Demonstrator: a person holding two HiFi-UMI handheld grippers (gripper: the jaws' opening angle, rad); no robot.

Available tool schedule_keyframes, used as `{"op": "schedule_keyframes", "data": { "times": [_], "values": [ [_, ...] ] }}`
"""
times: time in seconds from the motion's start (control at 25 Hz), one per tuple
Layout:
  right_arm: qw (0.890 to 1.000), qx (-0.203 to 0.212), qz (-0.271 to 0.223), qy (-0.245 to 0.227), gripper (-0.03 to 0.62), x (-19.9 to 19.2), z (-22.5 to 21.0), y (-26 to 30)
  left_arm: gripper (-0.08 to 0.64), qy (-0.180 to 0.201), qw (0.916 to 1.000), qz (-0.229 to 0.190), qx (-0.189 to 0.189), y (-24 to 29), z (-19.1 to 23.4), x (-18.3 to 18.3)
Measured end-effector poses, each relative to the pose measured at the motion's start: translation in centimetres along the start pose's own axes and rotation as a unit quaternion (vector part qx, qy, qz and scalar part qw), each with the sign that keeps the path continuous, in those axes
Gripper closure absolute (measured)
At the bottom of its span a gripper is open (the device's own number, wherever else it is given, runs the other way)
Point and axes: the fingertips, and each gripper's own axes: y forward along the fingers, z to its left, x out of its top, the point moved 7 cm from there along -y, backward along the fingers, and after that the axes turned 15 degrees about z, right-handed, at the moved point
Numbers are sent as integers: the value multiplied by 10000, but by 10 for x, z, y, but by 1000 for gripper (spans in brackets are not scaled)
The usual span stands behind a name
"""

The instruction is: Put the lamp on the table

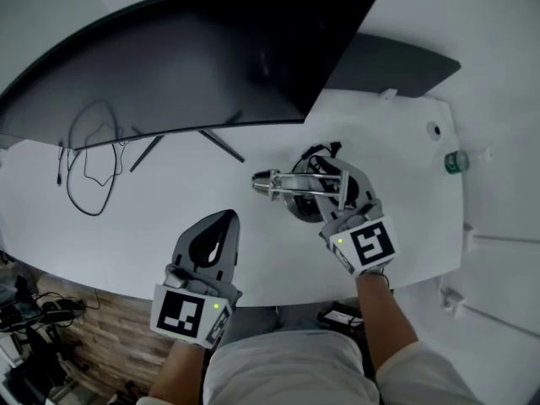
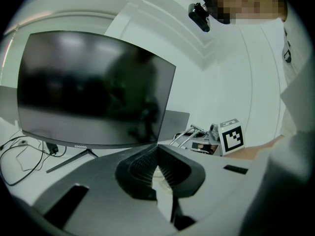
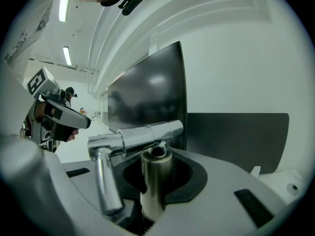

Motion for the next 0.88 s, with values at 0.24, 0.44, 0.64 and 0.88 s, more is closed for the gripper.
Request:
{"op": "schedule_keyframes", "data": {
  "times": [0.24,0.44,0.64,0.88],
  "values": [
    [10000,-21,17,41,537,-2,1,0,558,-3,10000,2,13,-4,-3,-3],
    [9996,112,97,220,472,-12,0,1,558,26,10000,2,-2,-5,-7,-5],
    [9994,80,232,254,454,-18,2,-4,558,119,9999,-20,-13,-7,-9,-5],
    [9993,-69,275,253,445,-19,-1,-17,558,145,9999,-54,-62,-10,-17,-1]
  ]
}}
